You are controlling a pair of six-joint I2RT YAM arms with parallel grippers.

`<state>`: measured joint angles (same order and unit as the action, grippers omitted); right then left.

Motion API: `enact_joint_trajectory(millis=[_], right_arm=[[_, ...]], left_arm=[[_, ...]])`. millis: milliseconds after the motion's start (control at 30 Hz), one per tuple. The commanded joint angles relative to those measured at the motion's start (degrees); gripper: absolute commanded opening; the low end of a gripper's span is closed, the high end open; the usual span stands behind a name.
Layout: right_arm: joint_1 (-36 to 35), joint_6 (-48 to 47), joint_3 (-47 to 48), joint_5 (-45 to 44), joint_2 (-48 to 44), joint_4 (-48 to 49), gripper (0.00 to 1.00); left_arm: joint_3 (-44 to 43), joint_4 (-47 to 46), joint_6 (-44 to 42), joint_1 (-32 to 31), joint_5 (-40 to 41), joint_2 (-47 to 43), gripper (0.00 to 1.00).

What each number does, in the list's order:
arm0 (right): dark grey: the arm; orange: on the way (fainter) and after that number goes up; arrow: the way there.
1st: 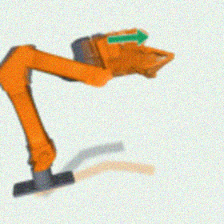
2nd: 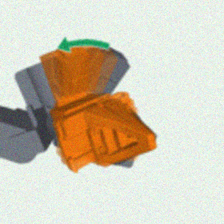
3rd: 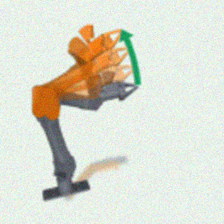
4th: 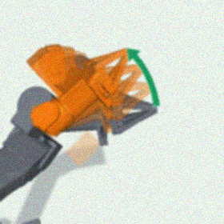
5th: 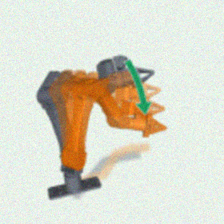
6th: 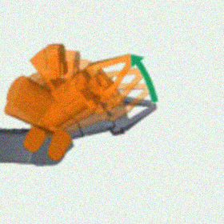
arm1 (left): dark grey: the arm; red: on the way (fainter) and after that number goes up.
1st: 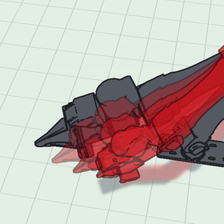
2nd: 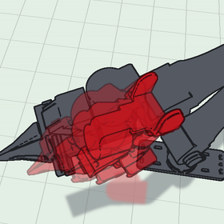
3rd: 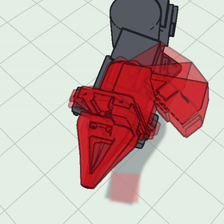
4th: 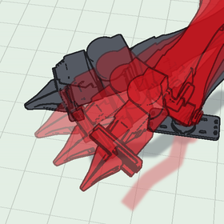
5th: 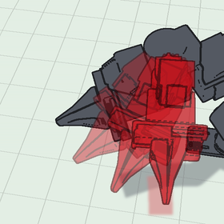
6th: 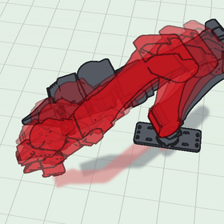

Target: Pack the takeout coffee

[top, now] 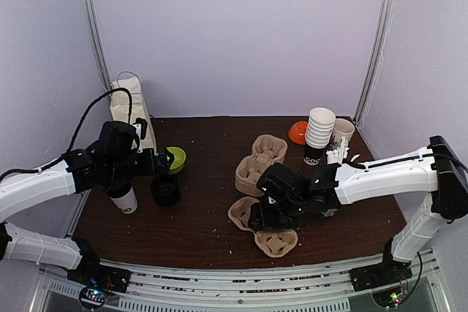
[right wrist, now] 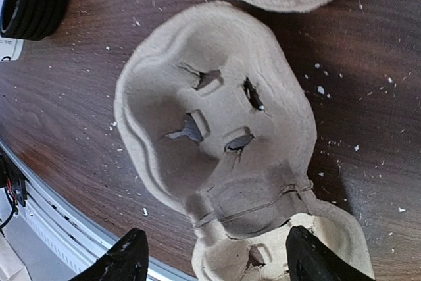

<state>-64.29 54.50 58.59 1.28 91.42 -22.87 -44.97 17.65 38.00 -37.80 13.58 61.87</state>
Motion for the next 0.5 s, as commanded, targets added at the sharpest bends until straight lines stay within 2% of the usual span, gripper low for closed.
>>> enact_joint_trajectory(millis=[0, 167, 333, 467], right_arm=[[-0.51, -3.63, 3.19, -3.89, -2.31, -1.68, 0.74], [-0.48, -8.65, 5.06, -5.06, -4.44, -2.59, 0.74], [-0.42, -12.58, 5.6, -6.82, -6.95, -3.58, 0.74], [-0.4, -14.77, 5.43, -7.36, -8.51, -3.32, 0.74]], left_arm=[[-6.51, 3.19, -1.78, 8.28, 3.31, -0.67, 0.98], [-17.83, 8.79, -2.48, 17.42, 2.95, 3.52, 0.98], [-29.06, 14.82, -2.2, 22.48, 4.21, 8.7, 0.98], [-33.74, 17.85, -1.47, 24.05, 5.79, 10.28, 0.98]])
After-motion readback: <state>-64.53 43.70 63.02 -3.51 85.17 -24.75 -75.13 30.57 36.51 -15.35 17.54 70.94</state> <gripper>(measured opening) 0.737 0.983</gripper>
